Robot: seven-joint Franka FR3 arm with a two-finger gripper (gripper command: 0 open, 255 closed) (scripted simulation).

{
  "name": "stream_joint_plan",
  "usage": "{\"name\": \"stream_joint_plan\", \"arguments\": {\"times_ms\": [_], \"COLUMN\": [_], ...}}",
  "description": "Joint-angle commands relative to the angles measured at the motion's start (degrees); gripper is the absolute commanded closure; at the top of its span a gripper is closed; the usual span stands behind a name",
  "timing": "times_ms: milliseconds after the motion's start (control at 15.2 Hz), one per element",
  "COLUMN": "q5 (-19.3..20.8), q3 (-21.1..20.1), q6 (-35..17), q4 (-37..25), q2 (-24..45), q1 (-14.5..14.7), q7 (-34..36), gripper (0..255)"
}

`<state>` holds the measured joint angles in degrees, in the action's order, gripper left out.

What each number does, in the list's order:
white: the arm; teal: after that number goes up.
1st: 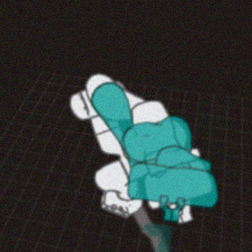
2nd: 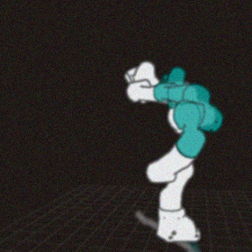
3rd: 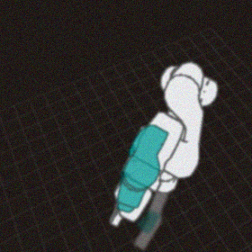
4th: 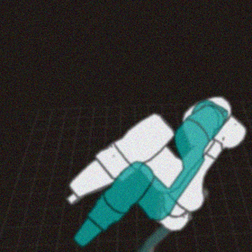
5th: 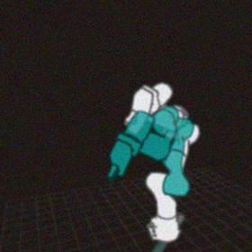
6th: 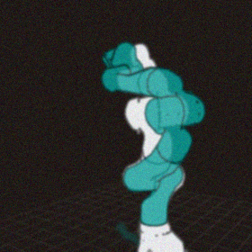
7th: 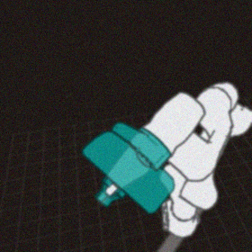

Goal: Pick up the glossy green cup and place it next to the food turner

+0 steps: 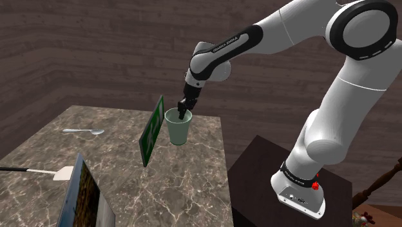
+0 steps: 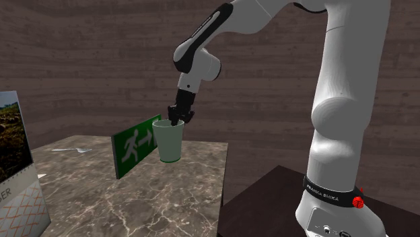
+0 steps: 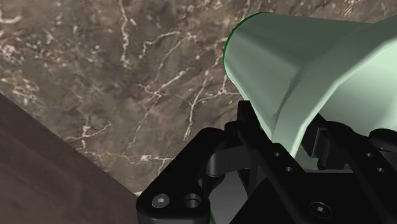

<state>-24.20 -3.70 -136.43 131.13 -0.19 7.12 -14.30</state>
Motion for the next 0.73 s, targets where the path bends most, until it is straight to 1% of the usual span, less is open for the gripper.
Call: {"name": "stream_joint_plan", "arguments": {"times_ms": [0, 462, 660], "q5": [0.0, 0.0, 0.78], "q3": [0.0, 0.0, 0.1], "q6": [0.0, -0.01, 2.12], "q4": [0.0, 0.0, -0.87], "q2": [0.0, 0.01, -1.35], "q1": [0.0, 0.0, -0.11], "q7": [0.0, -0.01, 0.99], "gripper": [255, 255, 255]}}
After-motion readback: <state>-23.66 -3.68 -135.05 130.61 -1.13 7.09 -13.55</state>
